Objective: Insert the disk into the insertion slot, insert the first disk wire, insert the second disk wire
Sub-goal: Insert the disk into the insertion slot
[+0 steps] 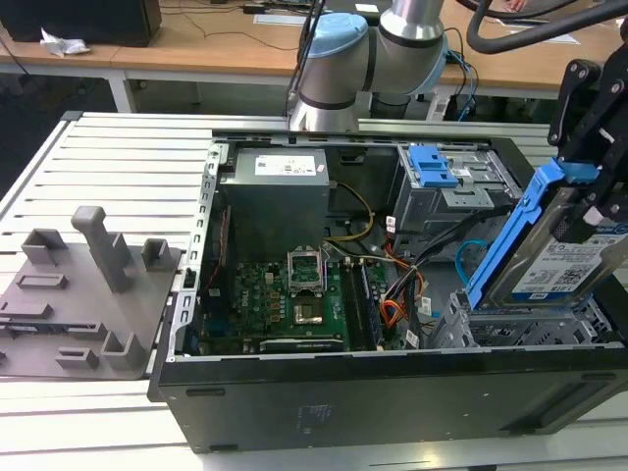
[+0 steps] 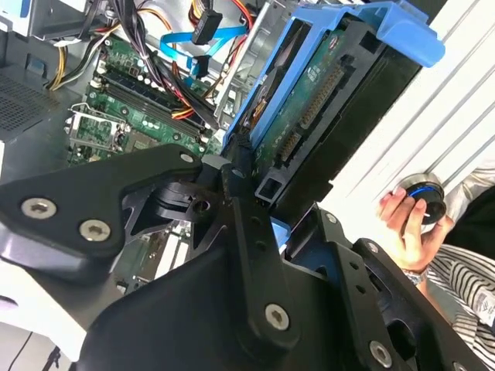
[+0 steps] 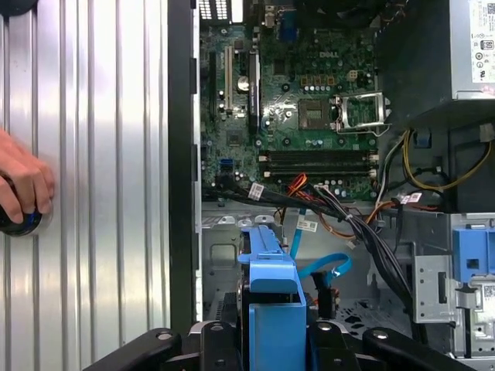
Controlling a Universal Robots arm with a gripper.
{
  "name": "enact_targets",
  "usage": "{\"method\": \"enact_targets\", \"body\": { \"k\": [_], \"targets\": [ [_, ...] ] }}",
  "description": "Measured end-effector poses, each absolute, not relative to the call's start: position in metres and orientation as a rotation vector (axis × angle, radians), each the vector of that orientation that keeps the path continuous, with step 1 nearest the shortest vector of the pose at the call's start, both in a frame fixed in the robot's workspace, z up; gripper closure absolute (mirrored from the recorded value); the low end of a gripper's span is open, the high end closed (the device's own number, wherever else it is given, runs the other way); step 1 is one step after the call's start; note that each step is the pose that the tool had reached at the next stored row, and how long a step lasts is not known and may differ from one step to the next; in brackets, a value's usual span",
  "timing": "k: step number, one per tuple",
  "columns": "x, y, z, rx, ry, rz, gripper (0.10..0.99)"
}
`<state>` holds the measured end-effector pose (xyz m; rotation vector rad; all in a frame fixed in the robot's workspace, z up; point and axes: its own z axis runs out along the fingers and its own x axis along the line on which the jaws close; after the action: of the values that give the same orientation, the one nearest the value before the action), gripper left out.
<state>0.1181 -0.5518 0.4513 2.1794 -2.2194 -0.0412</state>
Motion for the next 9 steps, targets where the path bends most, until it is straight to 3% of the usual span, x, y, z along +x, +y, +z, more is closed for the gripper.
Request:
{"method": "enact_targets", "body": {
  "k": [9],
  "targets": [
    [0.118,-0.544,0.432,2.179,-2.219,-0.041,0.722]
  ]
}}
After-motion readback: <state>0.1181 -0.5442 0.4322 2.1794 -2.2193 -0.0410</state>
